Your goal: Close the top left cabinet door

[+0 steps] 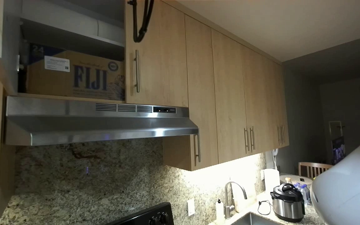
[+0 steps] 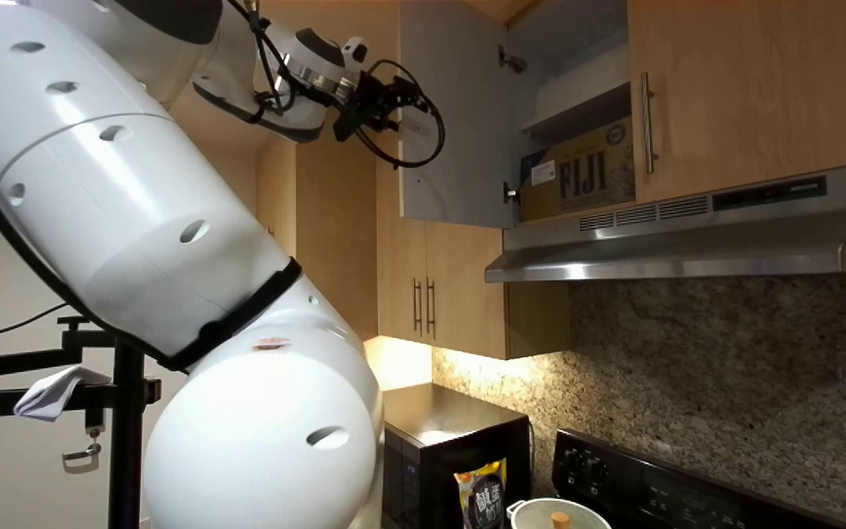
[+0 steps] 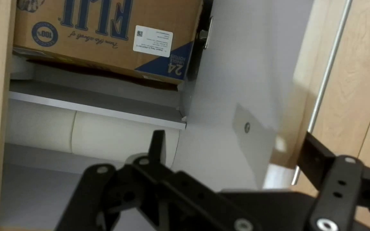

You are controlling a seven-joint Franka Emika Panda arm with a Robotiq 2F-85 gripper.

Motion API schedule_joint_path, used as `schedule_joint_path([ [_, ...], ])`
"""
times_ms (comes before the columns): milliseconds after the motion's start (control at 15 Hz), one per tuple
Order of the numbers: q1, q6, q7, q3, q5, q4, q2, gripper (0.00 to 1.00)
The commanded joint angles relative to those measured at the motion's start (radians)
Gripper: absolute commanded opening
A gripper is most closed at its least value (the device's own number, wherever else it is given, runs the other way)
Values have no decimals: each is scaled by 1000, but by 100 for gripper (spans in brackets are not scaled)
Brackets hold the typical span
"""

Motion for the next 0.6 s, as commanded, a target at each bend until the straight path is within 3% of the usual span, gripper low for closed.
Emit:
schedule_joint_path([
  [0, -47, -4, 49, -6, -8, 8, -38, 100],
  [533, -70, -22, 88, -49, 3, -2, -74, 100],
])
